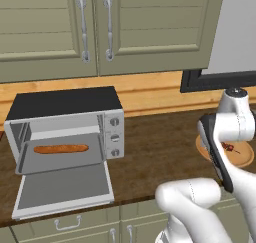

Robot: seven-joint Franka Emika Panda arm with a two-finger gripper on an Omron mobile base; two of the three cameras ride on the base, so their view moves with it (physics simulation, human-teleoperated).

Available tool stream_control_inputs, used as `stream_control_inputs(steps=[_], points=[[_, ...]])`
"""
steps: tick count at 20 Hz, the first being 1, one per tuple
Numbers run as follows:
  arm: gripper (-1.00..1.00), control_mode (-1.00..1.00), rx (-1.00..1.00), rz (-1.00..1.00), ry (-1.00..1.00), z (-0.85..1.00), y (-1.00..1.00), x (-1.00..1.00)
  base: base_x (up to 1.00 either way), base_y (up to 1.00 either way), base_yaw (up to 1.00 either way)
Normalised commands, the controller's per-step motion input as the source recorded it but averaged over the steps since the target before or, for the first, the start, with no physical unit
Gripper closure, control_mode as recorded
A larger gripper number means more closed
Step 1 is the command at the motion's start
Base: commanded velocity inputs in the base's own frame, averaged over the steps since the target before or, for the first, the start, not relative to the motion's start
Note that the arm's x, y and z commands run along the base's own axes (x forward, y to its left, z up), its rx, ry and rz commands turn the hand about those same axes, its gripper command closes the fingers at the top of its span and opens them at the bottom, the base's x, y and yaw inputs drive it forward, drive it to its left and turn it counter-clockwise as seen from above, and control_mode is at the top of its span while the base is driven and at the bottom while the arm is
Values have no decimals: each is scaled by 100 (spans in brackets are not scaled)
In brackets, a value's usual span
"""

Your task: Pick up the kebab skewer and baguette bread, and place them inside the toaster oven. Close the toaster oven door and start by setting the timer.

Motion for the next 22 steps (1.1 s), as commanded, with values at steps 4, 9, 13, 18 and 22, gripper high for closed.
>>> stream_control_inputs(steps=[4, 9, 13, 18, 22], points=[[-100, -100, 0, -4, 10, -21, -100, 22, 0, 0, 0], [-100, -100, 0, 1, 3, -28, -99, 36, 0, 0, 0], [-100, -100, 0, 11, 1, -43, -38, 42, 0, 0, 0], [-100, -100, 0, 9, 0, -32, -5, 58, 0, 0, 0], [-100, -100, 0, 7, 1, -32, -20, 51, 0, 0, 0]])
